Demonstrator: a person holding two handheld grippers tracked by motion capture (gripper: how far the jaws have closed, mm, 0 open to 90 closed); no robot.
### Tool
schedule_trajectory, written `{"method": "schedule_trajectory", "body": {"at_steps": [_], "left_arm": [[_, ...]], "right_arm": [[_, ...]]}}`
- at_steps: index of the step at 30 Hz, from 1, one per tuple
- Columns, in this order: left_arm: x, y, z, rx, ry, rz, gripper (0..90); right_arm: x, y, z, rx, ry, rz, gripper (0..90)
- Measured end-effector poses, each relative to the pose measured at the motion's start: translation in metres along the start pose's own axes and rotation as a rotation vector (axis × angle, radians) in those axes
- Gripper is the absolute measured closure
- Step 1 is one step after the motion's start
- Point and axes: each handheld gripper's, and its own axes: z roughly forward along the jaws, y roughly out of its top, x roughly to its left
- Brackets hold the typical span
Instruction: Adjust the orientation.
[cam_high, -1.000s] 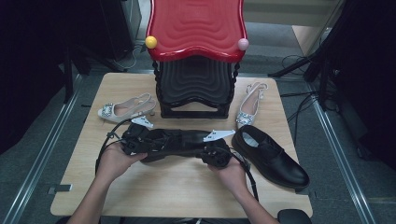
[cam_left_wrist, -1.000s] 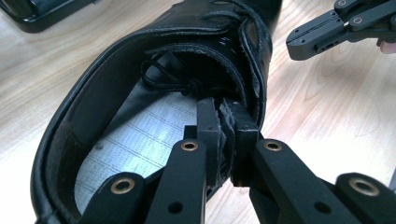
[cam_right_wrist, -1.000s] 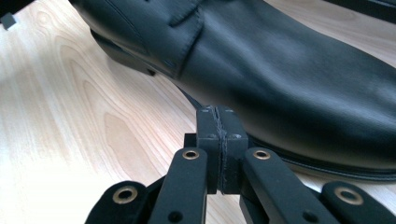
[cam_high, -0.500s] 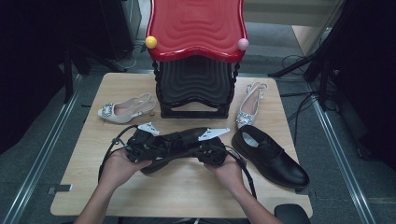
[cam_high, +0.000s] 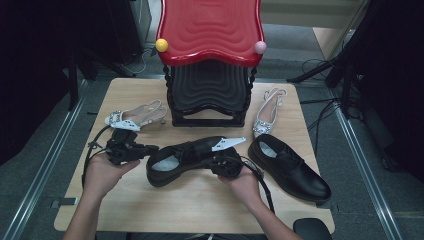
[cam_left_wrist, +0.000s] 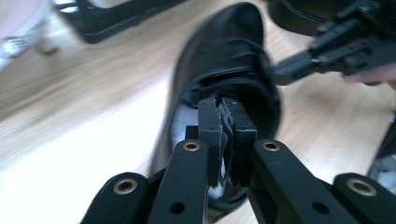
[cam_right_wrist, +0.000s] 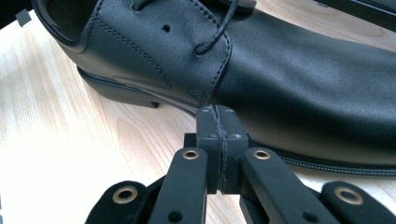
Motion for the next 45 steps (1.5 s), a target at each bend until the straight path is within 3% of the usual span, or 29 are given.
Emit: {"method": "schedule_trajectory", "body": {"at_steps": [6,13,29,33,34,37,45], "left_arm": [[0.018,-0.007,0.011,-0.010,-0.015,-0.044,87.7],[0.029,-0.015,0.031,0.036,0.002,-0.075,87.9],[0.016,-0.025,0.031,0.063,-0.024,-0.073,89.5],[0.012,-0.026,0.032,0.074,-0.046,-0.066,90.0],[0.010,-0.026,0.033,0.088,-0.076,-0.064,90.0],[0.007,-0.025,0.035,0.093,-0.107,-0.049,90.0],[0.008,-0.023,0.038,0.071,-0.082,-0.034,90.0]], "right_arm": [[0.005,-0.001,0.003,0.000,0.008,-0.010,90.0],[0.008,-0.002,0.004,-0.004,0.019,-0.014,90.0],[0.002,0.006,0.008,0.013,0.035,-0.010,90.0],[-0.001,0.006,0.007,0.021,0.036,-0.008,90.0],[-0.001,0.007,0.007,0.021,0.033,-0.011,90.0],[-0.003,0.007,0.005,0.023,0.026,-0.007,90.0],[-0.004,0.006,0.004,0.013,0.030,0.005,90.0]]}}
